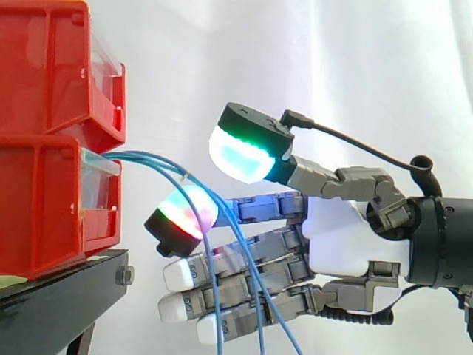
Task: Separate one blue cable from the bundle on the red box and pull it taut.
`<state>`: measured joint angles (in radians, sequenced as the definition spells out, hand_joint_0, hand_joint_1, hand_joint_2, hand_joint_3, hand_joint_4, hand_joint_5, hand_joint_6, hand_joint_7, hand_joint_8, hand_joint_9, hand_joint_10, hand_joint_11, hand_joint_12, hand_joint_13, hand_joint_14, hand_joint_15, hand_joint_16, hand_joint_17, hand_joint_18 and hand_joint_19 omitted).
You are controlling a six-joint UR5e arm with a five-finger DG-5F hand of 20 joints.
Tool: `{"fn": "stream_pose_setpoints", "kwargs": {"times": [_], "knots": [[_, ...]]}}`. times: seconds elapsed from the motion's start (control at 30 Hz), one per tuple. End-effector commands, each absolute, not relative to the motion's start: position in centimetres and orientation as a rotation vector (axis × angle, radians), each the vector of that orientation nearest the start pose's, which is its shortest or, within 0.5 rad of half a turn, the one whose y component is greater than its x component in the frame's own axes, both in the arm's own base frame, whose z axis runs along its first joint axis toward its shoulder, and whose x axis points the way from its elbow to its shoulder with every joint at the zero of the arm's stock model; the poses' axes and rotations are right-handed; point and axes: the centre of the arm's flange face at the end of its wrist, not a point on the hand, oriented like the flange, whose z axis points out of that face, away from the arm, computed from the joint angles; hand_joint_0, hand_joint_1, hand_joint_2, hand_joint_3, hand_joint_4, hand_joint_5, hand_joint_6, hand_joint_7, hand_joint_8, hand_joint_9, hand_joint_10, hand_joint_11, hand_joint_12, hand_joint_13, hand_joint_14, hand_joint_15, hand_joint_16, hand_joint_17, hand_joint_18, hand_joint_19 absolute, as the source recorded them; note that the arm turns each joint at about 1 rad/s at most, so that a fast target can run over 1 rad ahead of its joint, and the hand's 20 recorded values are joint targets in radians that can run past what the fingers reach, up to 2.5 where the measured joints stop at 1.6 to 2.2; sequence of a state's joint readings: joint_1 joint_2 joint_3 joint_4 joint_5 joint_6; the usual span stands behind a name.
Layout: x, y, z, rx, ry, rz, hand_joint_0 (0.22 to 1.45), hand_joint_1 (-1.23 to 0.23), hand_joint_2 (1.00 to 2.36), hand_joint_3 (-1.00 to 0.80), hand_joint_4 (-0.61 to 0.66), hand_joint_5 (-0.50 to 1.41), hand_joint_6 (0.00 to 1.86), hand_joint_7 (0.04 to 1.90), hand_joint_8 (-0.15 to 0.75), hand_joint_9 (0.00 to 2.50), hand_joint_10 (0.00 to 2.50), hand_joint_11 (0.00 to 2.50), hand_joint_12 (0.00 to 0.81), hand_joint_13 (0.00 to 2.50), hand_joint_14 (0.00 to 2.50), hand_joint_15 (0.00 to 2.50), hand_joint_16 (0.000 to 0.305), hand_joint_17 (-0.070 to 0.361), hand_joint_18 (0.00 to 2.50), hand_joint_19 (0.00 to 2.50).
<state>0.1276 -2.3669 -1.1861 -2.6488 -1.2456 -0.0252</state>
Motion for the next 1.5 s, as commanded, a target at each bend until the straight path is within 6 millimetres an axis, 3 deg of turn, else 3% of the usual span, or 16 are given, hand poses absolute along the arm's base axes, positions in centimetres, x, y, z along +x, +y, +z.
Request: {"fn": "stream_pose_setpoints", "kwargs": {"times": [0.0,0.2,0.4,0.47,0.53,0.6,0.67,0.87,1.0,1.17,1.4,1.47], "knots": [[78.1,-6.5,21.3,1.234,1.014,1.091,0.51,-0.62,1.00,-0.50,0.16,-0.06,0.50,1.28,0.338,0.78,0.01,0.35,0.392,0.64,0.01,0.26,0.052,0.117,0.64,0.33],[78.4,-6.4,21.9,1.230,1.009,1.099,0.56,-0.74,1.00,-0.46,0.08,-0.05,0.52,1.39,0.325,0.80,0.01,0.37,0.380,0.67,0.01,0.27,0.049,0.109,0.68,0.36],[78.5,-6.2,22.4,1.234,1.016,1.097,0.57,-0.77,1.01,-0.33,0.06,-0.08,0.63,1.30,0.324,0.80,0.01,0.41,0.380,0.68,0.01,0.29,0.048,0.107,0.69,0.36],[78.6,-6.2,22.7,1.239,1.020,1.094,0.57,-0.78,1.01,-0.27,0.09,-0.12,0.73,1.10,0.330,0.80,0.01,0.43,0.382,0.69,0.01,0.29,0.048,0.108,0.70,0.37],[78.5,-6.1,23.1,1.246,1.033,1.084,0.57,-0.80,1.01,-0.27,0.12,-0.13,0.76,1.06,0.331,0.80,0.01,0.45,0.383,0.68,0.01,0.30,0.048,0.109,0.71,0.37],[78.3,-6.1,23.0,1.261,1.048,1.077,0.54,-0.75,1.01,-0.37,0.12,-0.13,0.77,1.03,0.338,0.83,0.01,0.48,0.389,0.69,0.01,0.31,0.050,0.111,0.72,0.38],[78.1,-6.1,22.8,1.272,1.067,1.065,0.50,-0.58,1.00,-0.50,0.14,-0.11,0.73,1.04,0.352,0.87,0.01,0.47,0.404,0.72,0.01,0.31,0.052,0.117,0.75,0.39],[77.9,-6.3,22.6,1.283,1.081,1.055,0.50,-0.45,1.00,-0.50,0.15,-0.10,0.68,1.11,0.364,0.89,0.01,0.48,0.415,0.74,0.01,0.33,0.054,0.121,0.76,0.40],[77.9,-6.4,22.6,1.284,1.080,1.053,0.56,-0.60,1.01,-0.37,0.13,-0.09,0.67,1.19,0.347,0.88,0.01,0.49,0.395,0.74,0.01,0.33,0.049,0.111,0.75,0.42],[77.9,-6.5,22.9,1.283,1.074,1.054,0.57,-0.69,1.01,-0.18,0.10,-0.11,0.75,1.10,0.368,0.89,0.01,0.51,0.418,0.77,0.01,0.33,0.054,0.121,0.81,0.39],[77.7,-6.7,24.7,1.270,1.060,1.061,0.58,-0.80,1.01,-0.11,0.13,-0.15,0.82,0.96,0.369,0.87,0.01,0.54,0.427,0.76,0.01,0.34,0.055,0.124,0.83,0.38],[77.3,-6.7,25.3,1.278,1.076,1.050,0.57,-0.82,1.01,-0.21,0.15,-0.16,0.82,0.98,0.350,0.84,0.01,0.55,0.409,0.74,0.01,0.35,0.052,0.116,0.80,0.41]]}}
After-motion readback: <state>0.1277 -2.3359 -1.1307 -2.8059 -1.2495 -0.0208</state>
